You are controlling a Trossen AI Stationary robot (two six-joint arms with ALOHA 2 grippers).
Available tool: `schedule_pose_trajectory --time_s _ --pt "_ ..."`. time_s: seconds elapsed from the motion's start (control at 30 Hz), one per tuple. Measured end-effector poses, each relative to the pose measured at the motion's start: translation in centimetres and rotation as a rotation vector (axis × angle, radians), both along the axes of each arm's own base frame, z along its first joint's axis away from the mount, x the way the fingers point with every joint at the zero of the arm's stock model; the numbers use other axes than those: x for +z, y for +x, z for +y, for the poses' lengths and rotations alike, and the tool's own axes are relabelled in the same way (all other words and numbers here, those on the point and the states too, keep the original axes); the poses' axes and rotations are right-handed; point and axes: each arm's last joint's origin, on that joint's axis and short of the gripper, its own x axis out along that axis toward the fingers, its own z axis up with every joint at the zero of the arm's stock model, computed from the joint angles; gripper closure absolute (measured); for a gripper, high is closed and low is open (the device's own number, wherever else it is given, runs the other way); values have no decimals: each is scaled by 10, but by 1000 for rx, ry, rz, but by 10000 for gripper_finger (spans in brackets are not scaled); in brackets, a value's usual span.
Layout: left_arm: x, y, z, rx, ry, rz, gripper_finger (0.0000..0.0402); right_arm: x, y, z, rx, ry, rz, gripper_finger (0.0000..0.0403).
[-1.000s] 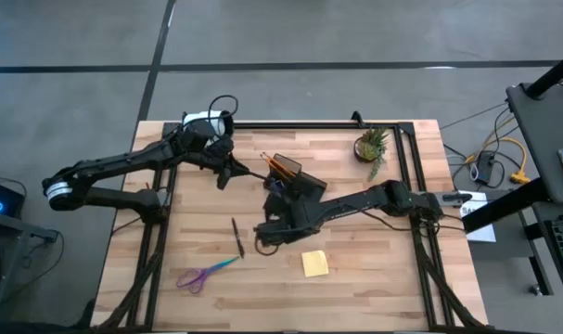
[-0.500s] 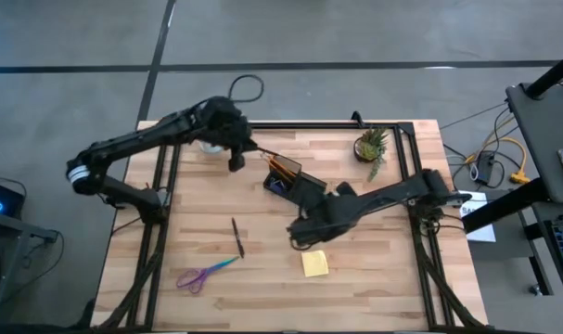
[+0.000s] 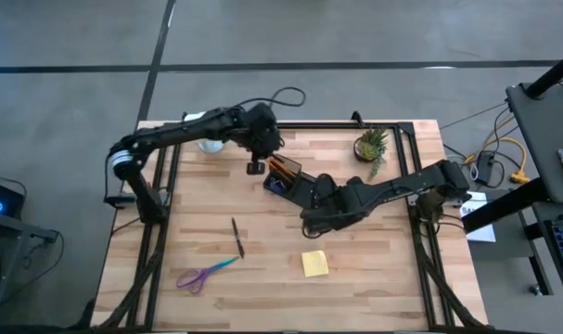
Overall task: Pick and place office supplies into organizer
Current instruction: Put the bottom black pen into the black desk organizer
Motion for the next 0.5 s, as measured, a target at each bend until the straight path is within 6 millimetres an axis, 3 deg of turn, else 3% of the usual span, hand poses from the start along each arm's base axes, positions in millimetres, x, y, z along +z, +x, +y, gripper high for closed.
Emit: schedule_pose_trajectory --time_s 0.3,0.5 --pt "-20 29 2 -34 -7 98 380 2 8 -25 46 15 16 335" --pt "-46 40 6 -29 -37 167 378 7 8 -41 76 30 30 335"
